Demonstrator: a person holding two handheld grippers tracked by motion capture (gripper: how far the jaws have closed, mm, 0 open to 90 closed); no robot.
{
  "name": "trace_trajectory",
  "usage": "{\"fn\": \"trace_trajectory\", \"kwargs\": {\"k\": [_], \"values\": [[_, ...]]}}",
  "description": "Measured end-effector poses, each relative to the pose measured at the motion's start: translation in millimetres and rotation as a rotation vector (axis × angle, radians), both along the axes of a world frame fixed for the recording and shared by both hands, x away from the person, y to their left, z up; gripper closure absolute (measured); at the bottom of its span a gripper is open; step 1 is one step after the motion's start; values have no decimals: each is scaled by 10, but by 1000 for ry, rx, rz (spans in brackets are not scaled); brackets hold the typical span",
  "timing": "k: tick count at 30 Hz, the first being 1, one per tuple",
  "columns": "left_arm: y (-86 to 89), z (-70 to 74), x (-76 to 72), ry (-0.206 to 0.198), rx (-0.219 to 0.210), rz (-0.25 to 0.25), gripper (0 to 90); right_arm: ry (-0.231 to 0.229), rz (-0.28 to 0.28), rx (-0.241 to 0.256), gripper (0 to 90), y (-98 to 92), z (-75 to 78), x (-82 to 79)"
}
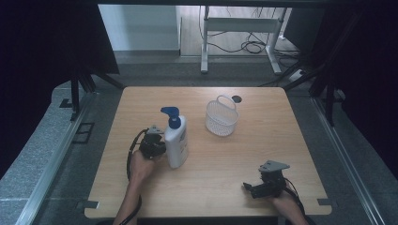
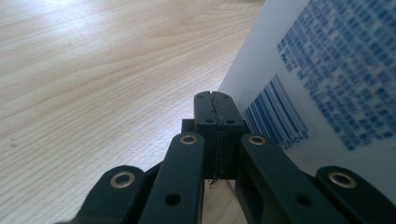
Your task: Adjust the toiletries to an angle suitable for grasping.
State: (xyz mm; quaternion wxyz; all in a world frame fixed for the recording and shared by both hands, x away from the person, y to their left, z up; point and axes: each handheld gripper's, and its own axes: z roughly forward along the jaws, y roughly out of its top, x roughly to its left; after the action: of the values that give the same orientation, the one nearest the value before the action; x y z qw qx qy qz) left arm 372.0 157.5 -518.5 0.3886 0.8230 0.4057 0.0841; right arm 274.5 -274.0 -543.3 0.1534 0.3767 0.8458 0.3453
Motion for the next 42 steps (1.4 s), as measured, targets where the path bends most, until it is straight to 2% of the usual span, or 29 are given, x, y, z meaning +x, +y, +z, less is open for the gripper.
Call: {"fn": "trace_trajectory", "kwargs": {"k": [16,27,42], "values": [[-155,2,-130,-7,6,-46,892,-1,0,0,0,0,0,0],[-209,47,-17,-14,-17,-51,892,-1,1,-1,0,0,0,0],[-432,77,-199,-18,2,-131,892,-1,1,-1,0,0,0,0]]}}
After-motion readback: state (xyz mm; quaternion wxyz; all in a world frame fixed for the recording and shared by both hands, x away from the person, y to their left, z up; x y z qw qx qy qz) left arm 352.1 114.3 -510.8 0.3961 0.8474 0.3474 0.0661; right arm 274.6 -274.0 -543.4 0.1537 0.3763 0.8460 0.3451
